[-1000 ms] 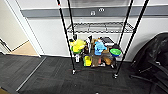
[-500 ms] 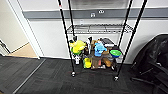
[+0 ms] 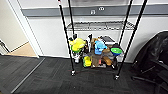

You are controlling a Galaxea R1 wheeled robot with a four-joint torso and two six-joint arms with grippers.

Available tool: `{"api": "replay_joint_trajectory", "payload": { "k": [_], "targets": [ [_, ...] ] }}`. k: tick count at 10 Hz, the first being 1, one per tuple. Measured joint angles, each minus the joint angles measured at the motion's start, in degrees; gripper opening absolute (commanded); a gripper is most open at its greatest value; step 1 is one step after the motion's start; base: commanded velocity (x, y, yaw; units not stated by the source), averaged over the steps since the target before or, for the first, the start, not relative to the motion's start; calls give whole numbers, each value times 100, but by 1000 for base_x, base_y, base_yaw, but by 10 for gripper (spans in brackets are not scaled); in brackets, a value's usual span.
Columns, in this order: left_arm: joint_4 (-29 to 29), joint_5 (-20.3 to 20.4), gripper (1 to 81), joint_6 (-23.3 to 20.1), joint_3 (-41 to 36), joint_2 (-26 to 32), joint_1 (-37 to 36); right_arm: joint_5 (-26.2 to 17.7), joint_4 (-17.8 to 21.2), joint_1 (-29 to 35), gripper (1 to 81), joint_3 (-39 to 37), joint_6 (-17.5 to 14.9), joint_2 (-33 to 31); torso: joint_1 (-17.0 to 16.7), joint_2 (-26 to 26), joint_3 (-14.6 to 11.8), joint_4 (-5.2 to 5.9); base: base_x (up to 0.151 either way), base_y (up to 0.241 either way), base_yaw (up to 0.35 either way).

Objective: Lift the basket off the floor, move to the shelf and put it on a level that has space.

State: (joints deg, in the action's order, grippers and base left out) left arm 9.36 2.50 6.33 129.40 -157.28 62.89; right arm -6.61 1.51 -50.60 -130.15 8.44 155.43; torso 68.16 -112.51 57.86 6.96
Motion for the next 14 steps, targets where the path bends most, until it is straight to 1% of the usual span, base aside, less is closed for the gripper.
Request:
{"api": "replay_joint_trajectory", "payload": {
  "k": [2, 4, 5, 7, 11, 12, 14],
  "targets": [
    [2, -11, 811, 0, 0, 0, -18, -96, 20, 99, 811, -1, 0, 2, 249, -394, 365, 0, 0, 0, 0],
    [4, -61, 811, 1, 0, 1, -132, -94, 38, 221, 811, -12, 0, 9, 498, -783, 702, 0, 0, 0, 0],
    [4, -134, 811, 1, 0, 0, -197, -102, 68, 232, 811, -15, 0, 24, 599, -933, 765, 0, 0, 0, 0],
    [6, -171, 811, 1, -10, 0, -328, -140, 149, 358, 811, -41, 0, 30, 802, -1259, 835, 0, 0, 0, 0],
    [6, -210, 811, 6, 9, -90, -562, -146, 195, 477, 811, -65, 0, 33, 1291, -2041, 839, 0, 0, 0, 0],
    [6, -219, 811, 17, 4, -140, -556, -157, 195, 477, 811, -78, 0, 33, 1375, -2177, 839, 0, 0, 0, 0],
    [6, -250, 811, 20, -40, -129, -560, -284, 236, 524, 811, -87, -1, 48, 1419, -2247, 853, 0, 0, 0, 0]
  ]
}}
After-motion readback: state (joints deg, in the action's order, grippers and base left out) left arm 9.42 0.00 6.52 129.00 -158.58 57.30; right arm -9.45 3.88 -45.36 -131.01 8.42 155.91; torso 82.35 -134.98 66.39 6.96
